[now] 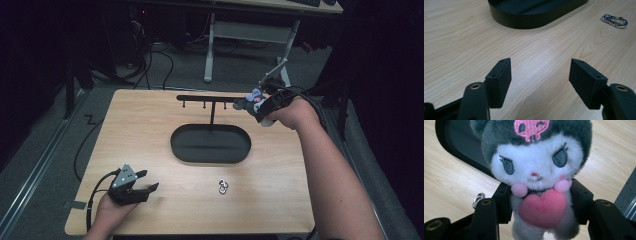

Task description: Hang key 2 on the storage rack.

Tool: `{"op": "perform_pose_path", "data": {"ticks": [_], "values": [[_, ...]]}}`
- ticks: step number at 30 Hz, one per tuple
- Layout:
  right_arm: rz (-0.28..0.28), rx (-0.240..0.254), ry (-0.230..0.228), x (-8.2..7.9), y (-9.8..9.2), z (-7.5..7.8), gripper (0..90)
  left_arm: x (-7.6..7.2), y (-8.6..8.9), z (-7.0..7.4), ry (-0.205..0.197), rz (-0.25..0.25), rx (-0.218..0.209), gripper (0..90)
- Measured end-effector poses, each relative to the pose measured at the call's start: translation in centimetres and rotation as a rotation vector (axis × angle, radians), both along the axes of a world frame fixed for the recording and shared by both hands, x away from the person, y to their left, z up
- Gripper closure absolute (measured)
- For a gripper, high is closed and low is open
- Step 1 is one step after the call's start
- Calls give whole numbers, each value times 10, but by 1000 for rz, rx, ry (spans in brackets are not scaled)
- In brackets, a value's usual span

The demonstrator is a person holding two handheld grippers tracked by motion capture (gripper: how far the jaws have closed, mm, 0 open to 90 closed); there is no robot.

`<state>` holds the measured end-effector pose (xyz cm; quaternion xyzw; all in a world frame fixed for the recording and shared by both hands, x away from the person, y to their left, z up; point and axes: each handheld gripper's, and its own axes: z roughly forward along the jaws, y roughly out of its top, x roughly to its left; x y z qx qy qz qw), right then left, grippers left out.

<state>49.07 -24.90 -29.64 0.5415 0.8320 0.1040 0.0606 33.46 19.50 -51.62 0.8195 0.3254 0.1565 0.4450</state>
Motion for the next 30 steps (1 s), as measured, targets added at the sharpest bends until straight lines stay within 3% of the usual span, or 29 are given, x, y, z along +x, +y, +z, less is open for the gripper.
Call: {"op": "perform_pose_path", "data": {"ticks": [7, 14, 20, 30], "values": [[-19, -11, -8, 0, -6, -7, 465, 0, -1, -1, -1, -3, 6, 351], [-10, -10, -4, -5, -16, -24, 461, 0, -4, -2, 8, -4, 17, 351], [0, -39, 18, -8, -19, -44, 461, 1, -5, -3, 12, -10, 31, 352], [7, -47, 26, -7, -17, -60, 461, 1, -5, -2, 9, -11, 33, 355]]}}
